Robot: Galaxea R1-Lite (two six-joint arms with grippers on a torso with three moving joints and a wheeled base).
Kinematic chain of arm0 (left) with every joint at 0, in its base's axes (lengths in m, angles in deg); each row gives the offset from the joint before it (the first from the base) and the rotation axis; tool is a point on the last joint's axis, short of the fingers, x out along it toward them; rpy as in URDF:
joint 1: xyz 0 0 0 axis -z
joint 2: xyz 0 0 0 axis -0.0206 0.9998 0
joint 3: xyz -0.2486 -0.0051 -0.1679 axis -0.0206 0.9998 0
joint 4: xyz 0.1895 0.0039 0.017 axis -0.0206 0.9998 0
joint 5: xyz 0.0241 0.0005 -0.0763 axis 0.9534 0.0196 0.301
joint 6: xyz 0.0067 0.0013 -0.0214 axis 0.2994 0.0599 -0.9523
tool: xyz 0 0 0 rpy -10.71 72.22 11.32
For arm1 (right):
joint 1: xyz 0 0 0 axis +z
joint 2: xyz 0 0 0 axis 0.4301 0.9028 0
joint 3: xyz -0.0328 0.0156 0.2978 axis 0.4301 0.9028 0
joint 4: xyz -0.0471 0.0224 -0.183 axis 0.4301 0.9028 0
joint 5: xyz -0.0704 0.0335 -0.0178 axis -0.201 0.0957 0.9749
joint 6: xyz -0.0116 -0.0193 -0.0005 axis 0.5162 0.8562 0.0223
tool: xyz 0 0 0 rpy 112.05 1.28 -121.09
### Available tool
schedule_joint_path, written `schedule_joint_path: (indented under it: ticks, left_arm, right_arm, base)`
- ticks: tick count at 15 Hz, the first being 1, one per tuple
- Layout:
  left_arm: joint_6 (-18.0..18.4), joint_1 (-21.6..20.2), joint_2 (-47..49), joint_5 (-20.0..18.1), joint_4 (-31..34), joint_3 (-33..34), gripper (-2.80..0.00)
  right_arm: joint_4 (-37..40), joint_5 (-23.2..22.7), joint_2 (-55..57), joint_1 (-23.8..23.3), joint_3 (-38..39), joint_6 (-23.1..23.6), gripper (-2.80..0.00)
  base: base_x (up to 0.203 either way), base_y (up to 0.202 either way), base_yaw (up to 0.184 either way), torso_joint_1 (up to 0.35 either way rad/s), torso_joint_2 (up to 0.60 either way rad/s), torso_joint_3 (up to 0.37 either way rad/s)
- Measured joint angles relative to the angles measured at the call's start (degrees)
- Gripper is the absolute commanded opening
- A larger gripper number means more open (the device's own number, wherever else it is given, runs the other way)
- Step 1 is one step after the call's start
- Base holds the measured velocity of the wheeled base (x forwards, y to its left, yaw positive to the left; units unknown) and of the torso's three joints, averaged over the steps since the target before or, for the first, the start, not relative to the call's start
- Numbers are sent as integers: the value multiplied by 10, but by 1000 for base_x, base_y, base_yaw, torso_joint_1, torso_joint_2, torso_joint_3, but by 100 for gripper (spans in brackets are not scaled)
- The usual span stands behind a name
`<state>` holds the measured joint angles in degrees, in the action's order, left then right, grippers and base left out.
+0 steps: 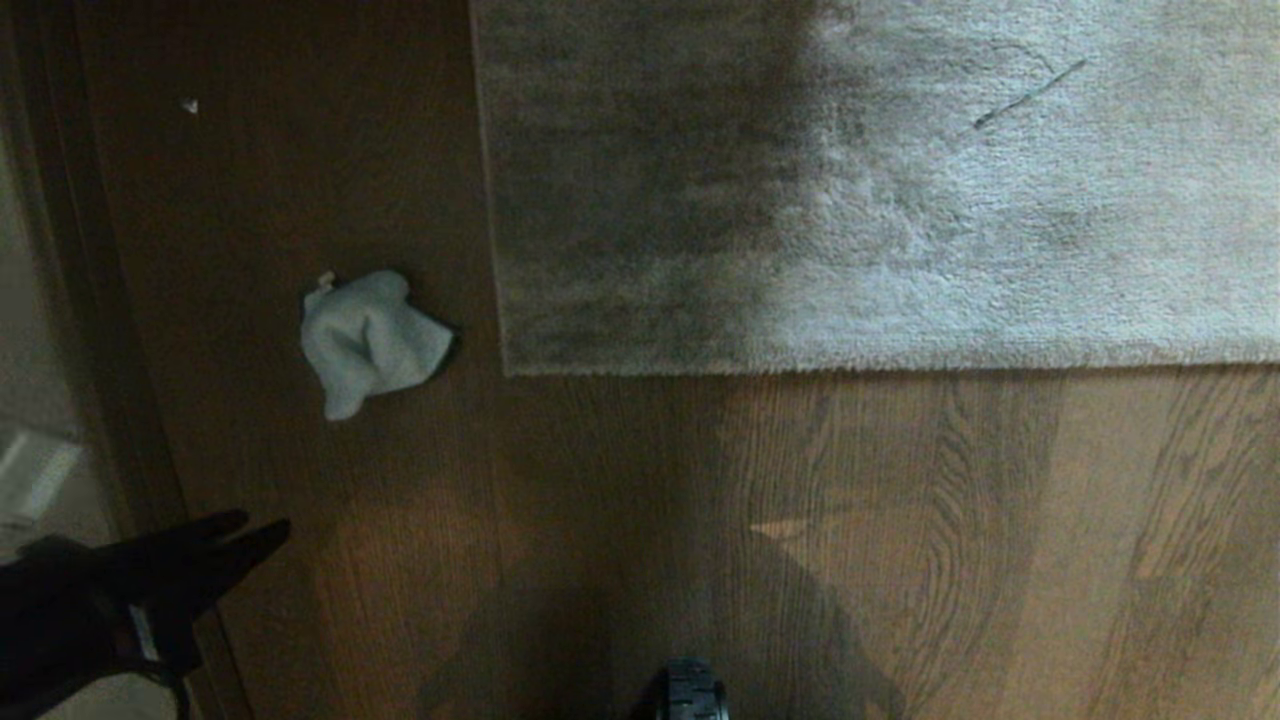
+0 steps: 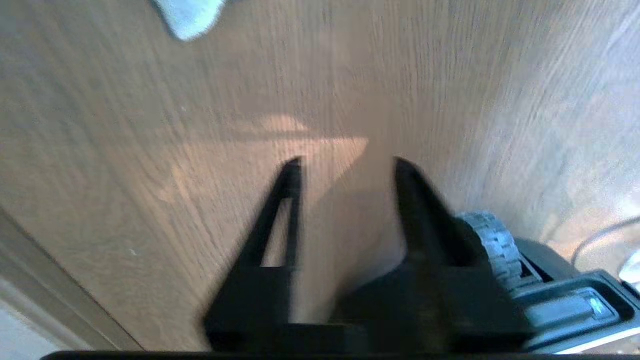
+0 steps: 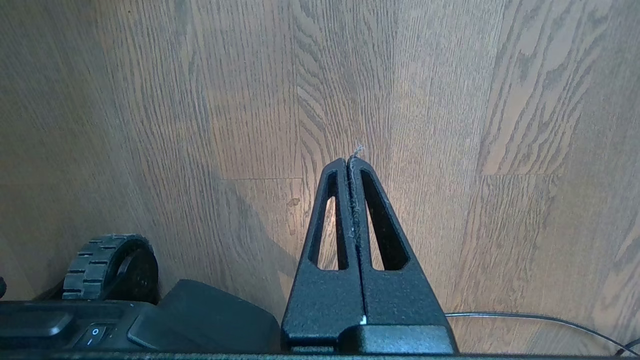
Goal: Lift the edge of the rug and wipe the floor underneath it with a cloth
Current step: Pick up the rag
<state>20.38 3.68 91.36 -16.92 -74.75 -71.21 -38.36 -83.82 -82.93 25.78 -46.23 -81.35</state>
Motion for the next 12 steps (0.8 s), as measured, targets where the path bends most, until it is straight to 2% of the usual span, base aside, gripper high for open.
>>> schedule_joint_path:
  ticks: [2, 5, 9, 12]
  left_arm:
    - [1, 2, 28, 0, -7, -9, 0]
    - [6, 3, 71, 3, -71, -16, 0]
    - [42, -1, 122, 7, -129, -34, 0]
    - [51, -4, 155, 34, -149, -75, 0]
  right_arm:
    - [0, 0, 0, 0, 0, 0, -280]
    - [0, 0, 0, 0, 0, 0, -280]
    - [0, 0, 0, 0, 0, 0, -280]
    - [0, 0, 0, 0, 0, 0, -280]
  base:
    - [0, 0, 0, 0, 0, 0]
    - [0, 0, 0, 0, 0, 0]
    - [0, 0, 0, 0, 0, 0]
    - [0, 0, 0, 0, 0, 0]
